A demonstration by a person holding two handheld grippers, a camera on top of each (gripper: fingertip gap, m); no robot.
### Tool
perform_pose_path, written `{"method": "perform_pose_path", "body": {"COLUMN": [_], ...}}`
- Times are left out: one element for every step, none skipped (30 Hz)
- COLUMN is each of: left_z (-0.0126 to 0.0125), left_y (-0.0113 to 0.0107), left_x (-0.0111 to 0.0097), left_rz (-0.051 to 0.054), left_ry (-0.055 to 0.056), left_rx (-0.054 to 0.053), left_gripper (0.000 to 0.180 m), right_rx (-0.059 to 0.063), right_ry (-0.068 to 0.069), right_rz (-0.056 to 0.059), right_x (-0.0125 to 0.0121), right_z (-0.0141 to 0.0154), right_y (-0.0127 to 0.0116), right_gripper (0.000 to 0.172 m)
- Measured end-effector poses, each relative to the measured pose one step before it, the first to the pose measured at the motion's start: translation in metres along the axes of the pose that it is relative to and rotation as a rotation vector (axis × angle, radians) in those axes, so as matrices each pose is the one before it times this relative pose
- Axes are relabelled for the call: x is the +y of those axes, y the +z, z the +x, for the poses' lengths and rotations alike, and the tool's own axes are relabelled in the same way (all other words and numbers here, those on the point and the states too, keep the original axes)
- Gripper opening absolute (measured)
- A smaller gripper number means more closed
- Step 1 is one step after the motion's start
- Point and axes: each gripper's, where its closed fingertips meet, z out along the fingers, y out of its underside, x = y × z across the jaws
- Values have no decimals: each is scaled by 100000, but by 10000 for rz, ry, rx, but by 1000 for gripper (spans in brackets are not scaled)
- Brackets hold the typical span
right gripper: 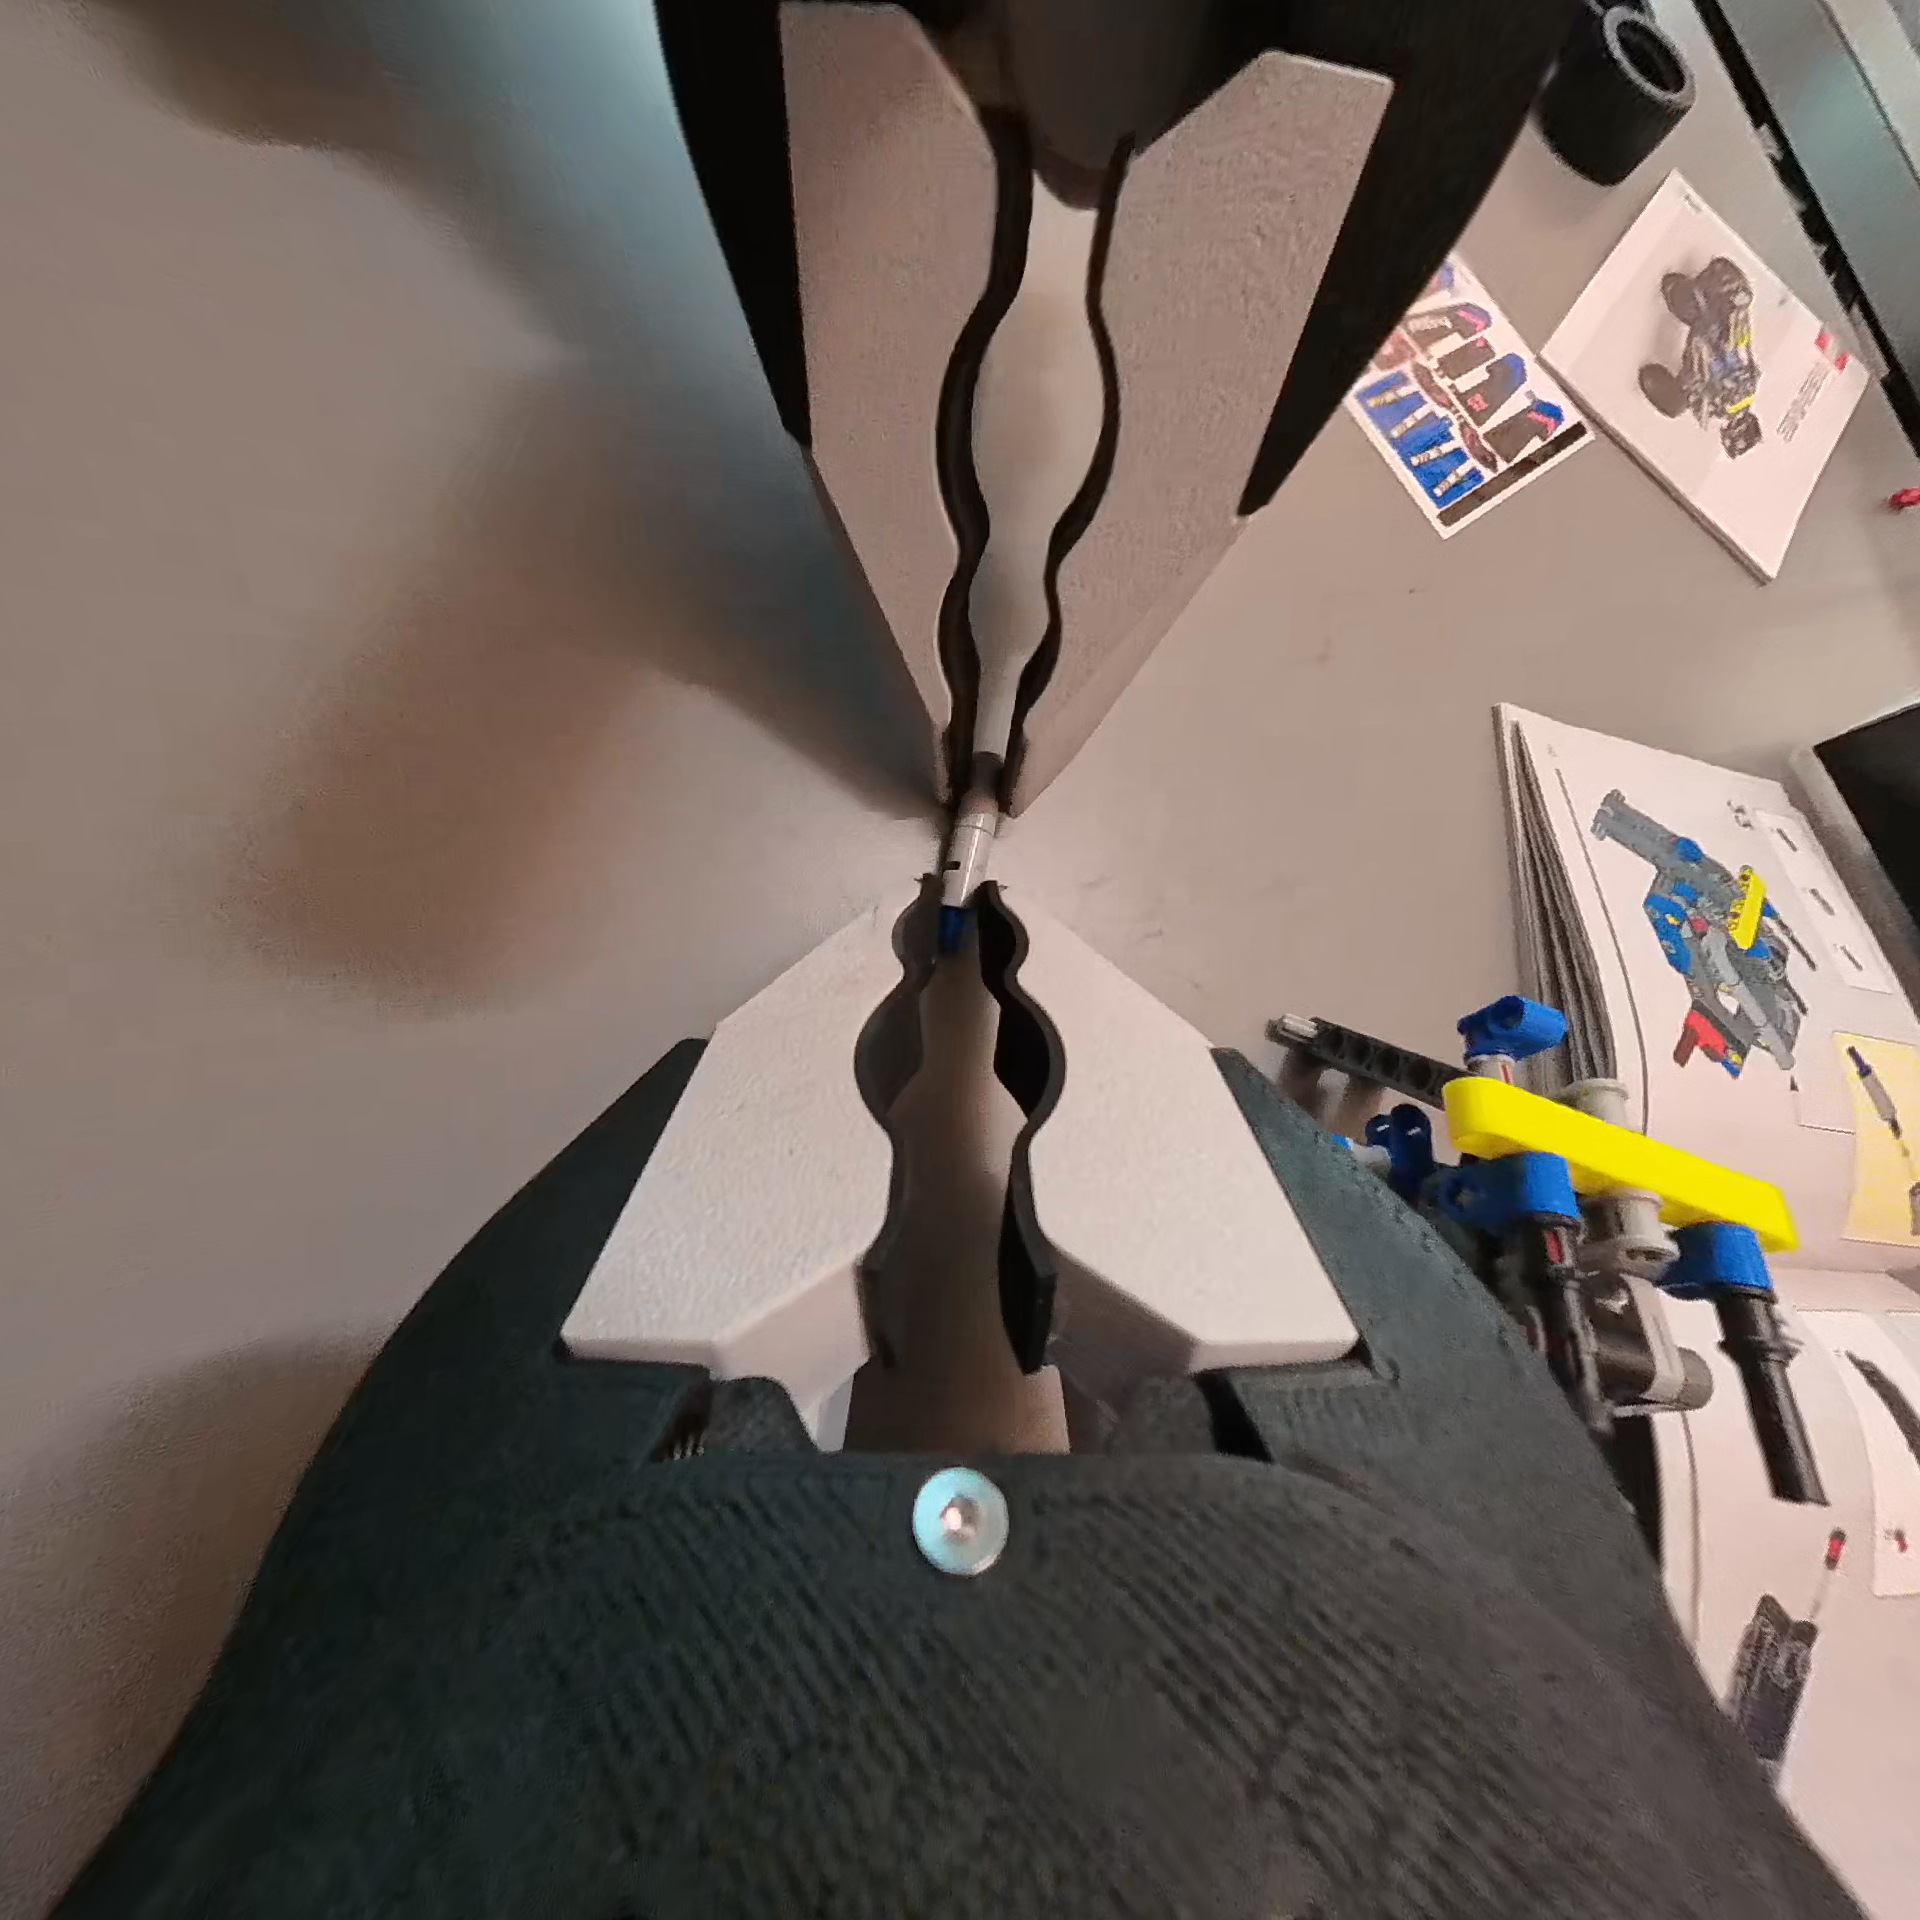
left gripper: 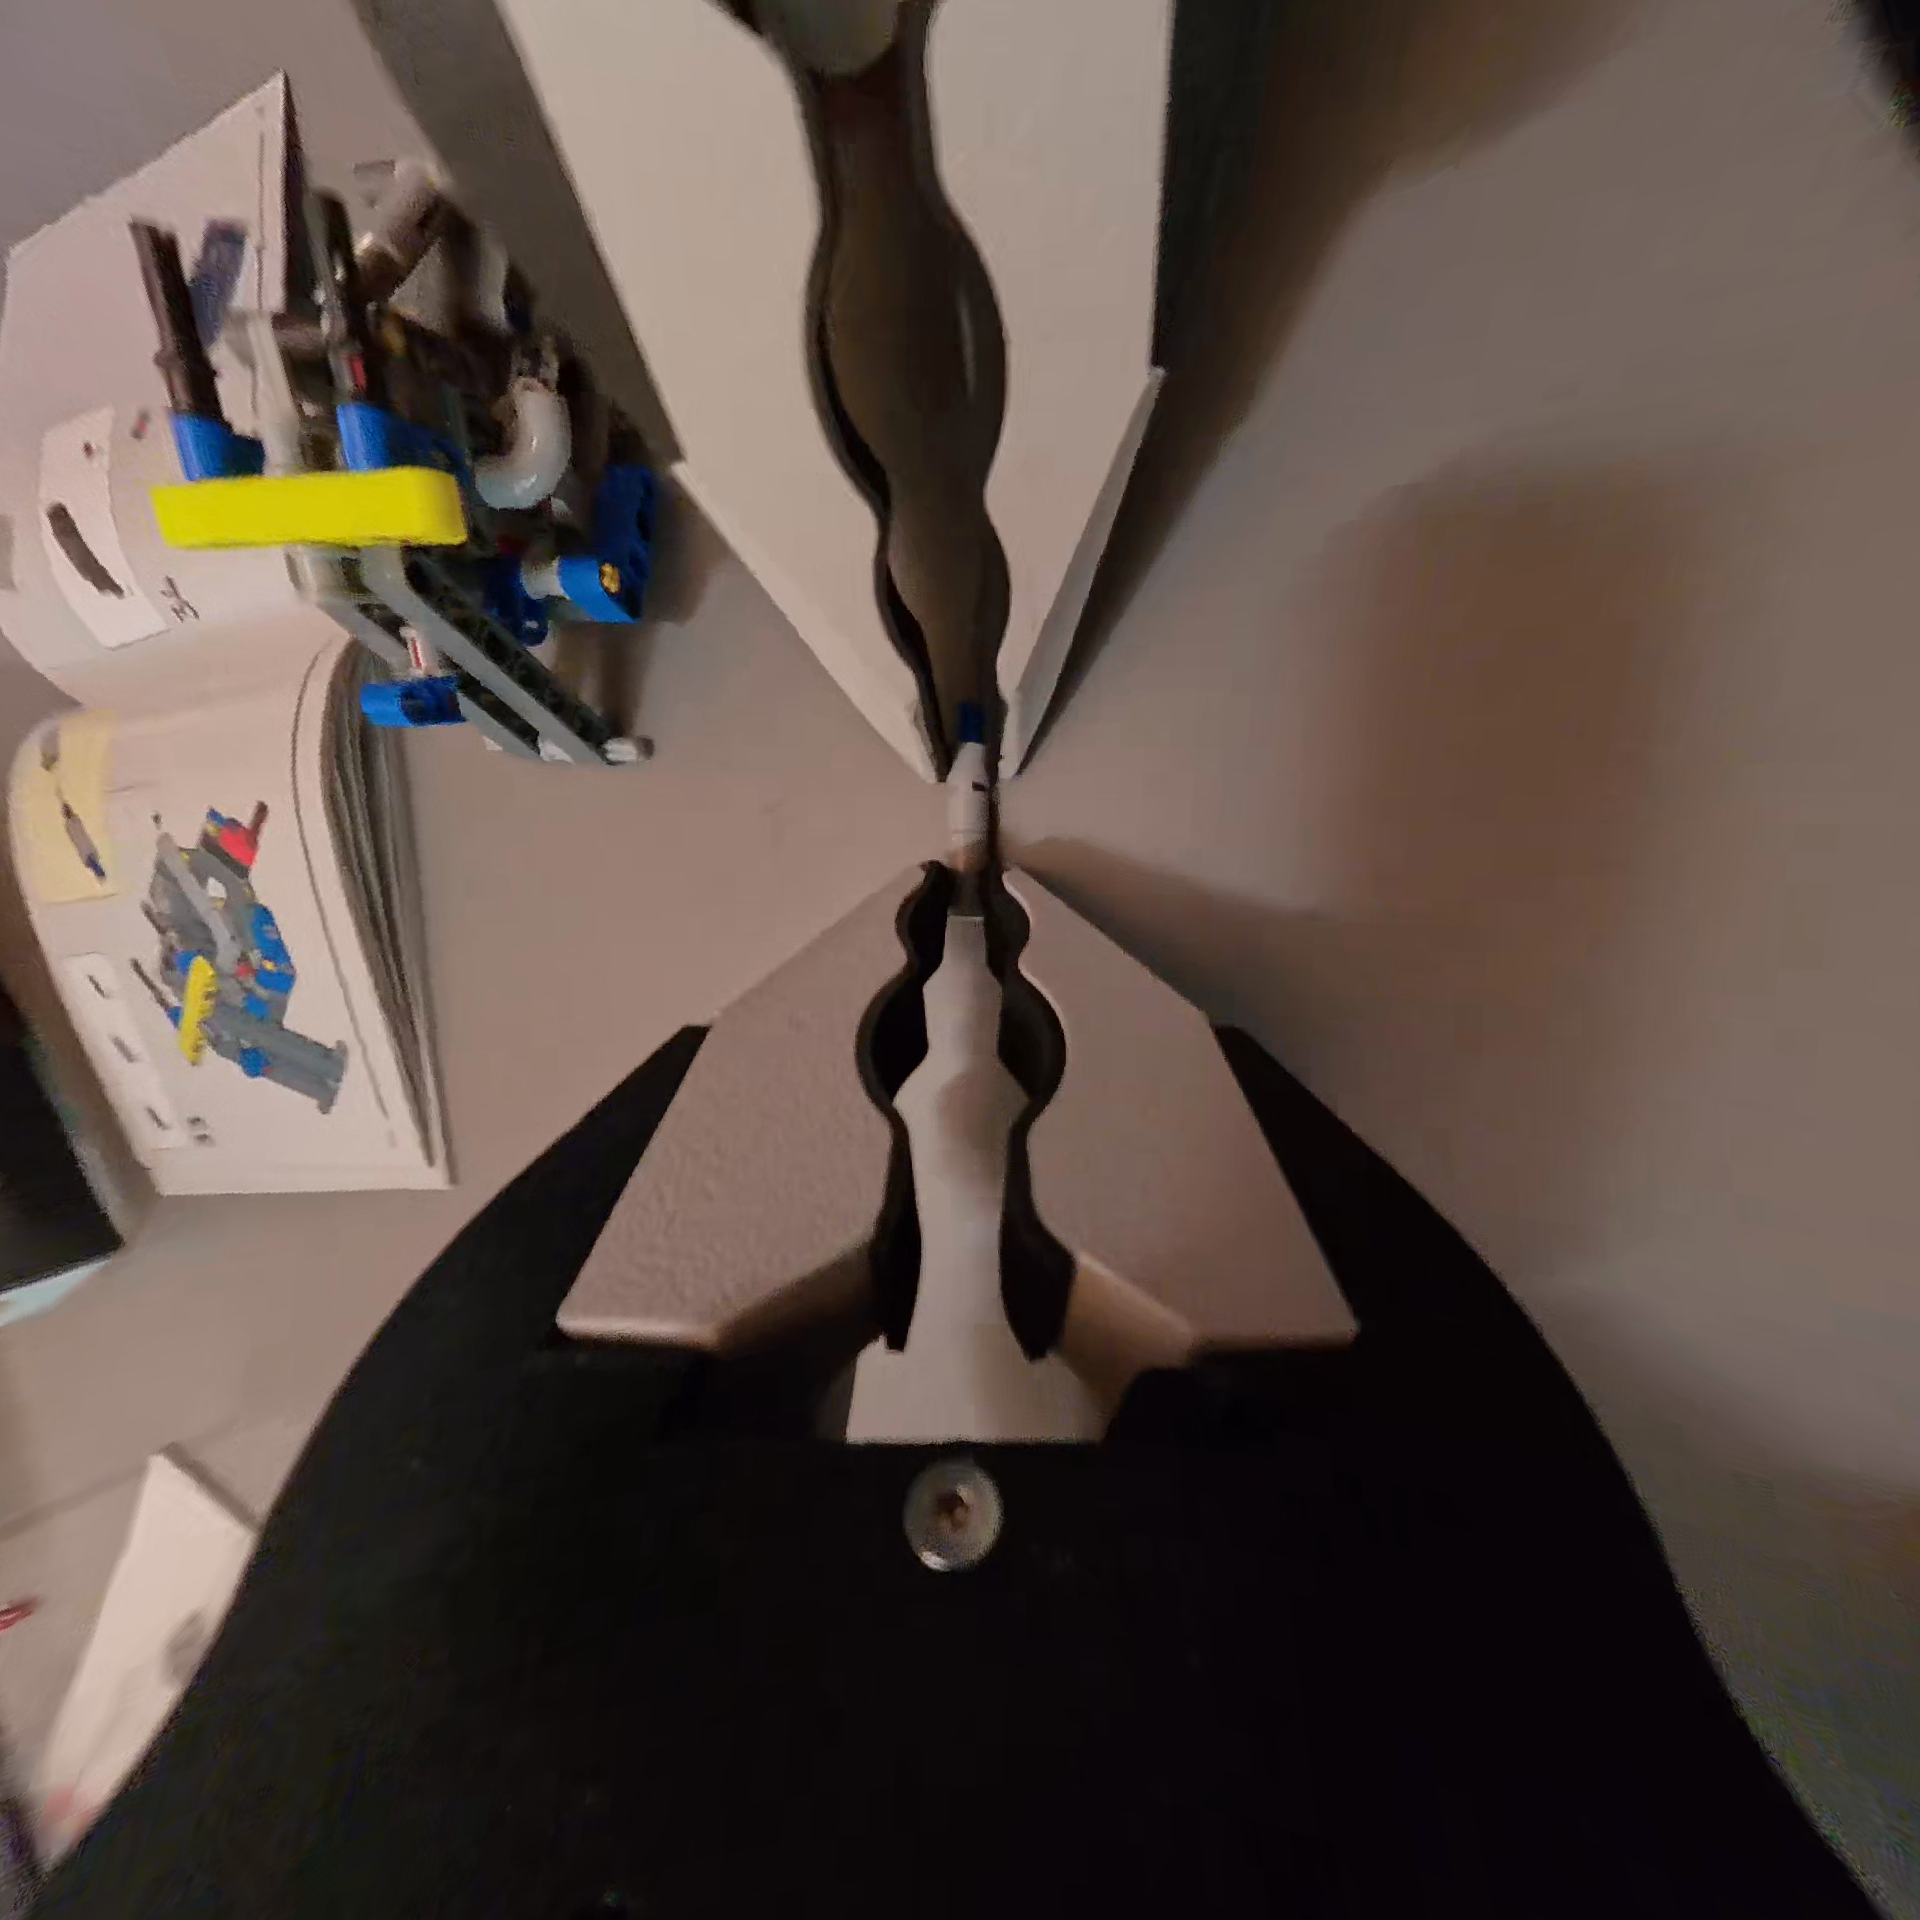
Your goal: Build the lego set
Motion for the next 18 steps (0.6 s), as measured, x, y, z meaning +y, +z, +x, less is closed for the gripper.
{"method": "perform_pose_path", "body": {"left_z": [6,5,5,13,9,19,61,68,139,142,152,50,183,103,-160,-242,236,16], "left_y": [7,11,3,9,13,-1,-6,8,22,-3,-46,-17,2,-6,10,-29,-47,-61], "left_x": [7,-1,-1,3,8,7,7,-35,-62,-41,-19,-4,22,-71,19,123,67,-51], "left_rz": [160,124,56,22,30,64,141,235,298,270,206,178,146,172,43,-96,-85,-48], "left_ry": [-295,-176,-187,-240,-172,-178,-230,-278,-368,-522,-668,-739,-627,-407,-155,198,659,1065], "left_rx": [144,48,34,62,26,-20,-38,-75,-47,-14,53,25,122,26,-214,-319,-84,-309], "left_gripper": [4,4,4,4,4,4,4,4,4,6,12,19,24,24,21,6,5,5], "right_rx": [-16,-6,-49,-84,-33,58,103,149,166,182,281,342,273,208,139,68,-67,-292], "right_ry": [203,123,92,180,50,-33,-60,-84,-224,-434,-477,-501,-578,-477,-199,-46,215,499], "right_rz": [78,80,76,85,-12,-3,-2,-3,4,-19,-45,-31,18,-13,-45,26,101,131], "right_x": [-12,-22,-3,-4,13,2,-5,-27,-64,-70,-64,-91,-132,-66,-5,-18,-49,-75], "right_z": [20,33,7,22,27,39,27,52,10,-57,18,50,-76,-73,-16,18,-14,-157], "right_y": [25,21,5,22,1,10,-1,1,-5,6,32,53,12,-25,-1,-35,-76,-157], "right_gripper": [6,6,6,6,6,6,5,5,5,5,5,5,5,6,6,6,6,6]}}
